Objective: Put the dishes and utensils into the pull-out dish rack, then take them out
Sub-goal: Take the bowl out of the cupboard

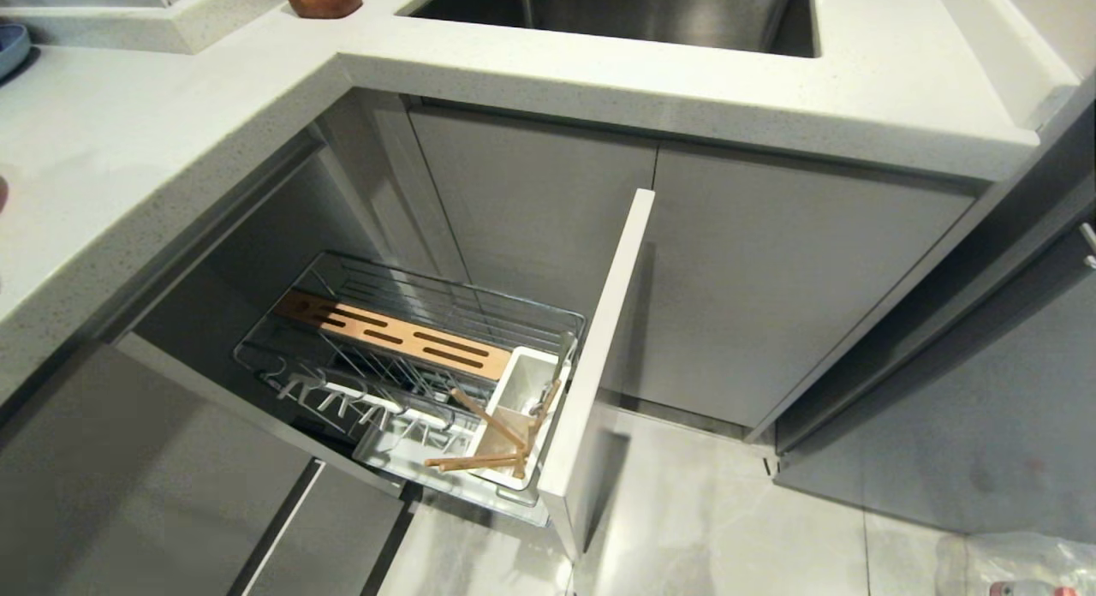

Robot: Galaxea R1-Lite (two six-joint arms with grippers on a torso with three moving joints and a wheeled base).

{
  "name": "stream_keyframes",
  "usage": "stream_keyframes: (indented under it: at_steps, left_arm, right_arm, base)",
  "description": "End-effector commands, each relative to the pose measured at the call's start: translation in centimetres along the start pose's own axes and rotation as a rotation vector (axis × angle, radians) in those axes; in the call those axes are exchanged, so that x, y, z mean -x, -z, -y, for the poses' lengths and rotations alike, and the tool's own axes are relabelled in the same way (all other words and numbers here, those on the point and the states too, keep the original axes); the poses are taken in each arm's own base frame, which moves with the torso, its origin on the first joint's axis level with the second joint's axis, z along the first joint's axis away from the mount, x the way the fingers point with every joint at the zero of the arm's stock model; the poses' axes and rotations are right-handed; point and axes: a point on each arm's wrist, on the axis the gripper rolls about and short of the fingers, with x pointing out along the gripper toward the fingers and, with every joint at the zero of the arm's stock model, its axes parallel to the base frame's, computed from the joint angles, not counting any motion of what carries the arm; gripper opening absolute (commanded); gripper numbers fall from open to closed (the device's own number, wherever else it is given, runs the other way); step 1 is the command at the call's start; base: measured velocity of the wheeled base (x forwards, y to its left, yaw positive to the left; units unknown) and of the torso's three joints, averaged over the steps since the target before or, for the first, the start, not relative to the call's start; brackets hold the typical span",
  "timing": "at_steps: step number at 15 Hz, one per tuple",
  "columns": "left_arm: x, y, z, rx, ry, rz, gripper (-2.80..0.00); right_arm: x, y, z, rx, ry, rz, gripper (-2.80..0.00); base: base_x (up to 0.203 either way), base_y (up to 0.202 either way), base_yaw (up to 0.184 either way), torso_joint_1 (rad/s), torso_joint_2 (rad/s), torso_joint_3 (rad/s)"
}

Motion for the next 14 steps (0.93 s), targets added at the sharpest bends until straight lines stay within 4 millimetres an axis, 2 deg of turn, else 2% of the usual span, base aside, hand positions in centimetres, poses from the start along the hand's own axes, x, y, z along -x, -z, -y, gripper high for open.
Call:
stream_keyframes:
  at_steps: [1, 2, 5, 14]
  left_arm:
    - [-3.8, 0.6, -0.4, -0.001, -0.027, -0.104, -2.8]
    - [-4.7, 0.9, -0.7, 0.001, -0.018, -0.15, -2.8]
    - [-5.7, 1.4, -1.2, 0.011, 0.009, -0.213, -2.8]
    - [-6.0, 1.4, -1.6, 0.021, -0.014, -0.217, -2.8]
  right_arm:
    - [0.0, 0.0, 0.0, 0.0, 0.0, -0.002, -2.8]
    - [0.0, 0.0, 0.0, 0.0, 0.0, -0.002, -2.8]
    - [0.0, 0.0, 0.0, 0.0, 0.0, -0.002, -2.8]
    - [0.0, 0.0, 0.0, 0.0, 0.0, -0.002, -2.8]
  base:
    - [0.0, 0.0, 0.0, 0.0, 0.0, 0.0]
    - [0.0, 0.0, 0.0, 0.0, 0.0, 0.0]
    - [0.0, 0.0, 0.0, 0.0, 0.0, 0.0]
    - [0.0, 0.0, 0.0, 0.0, 0.0, 0.0]
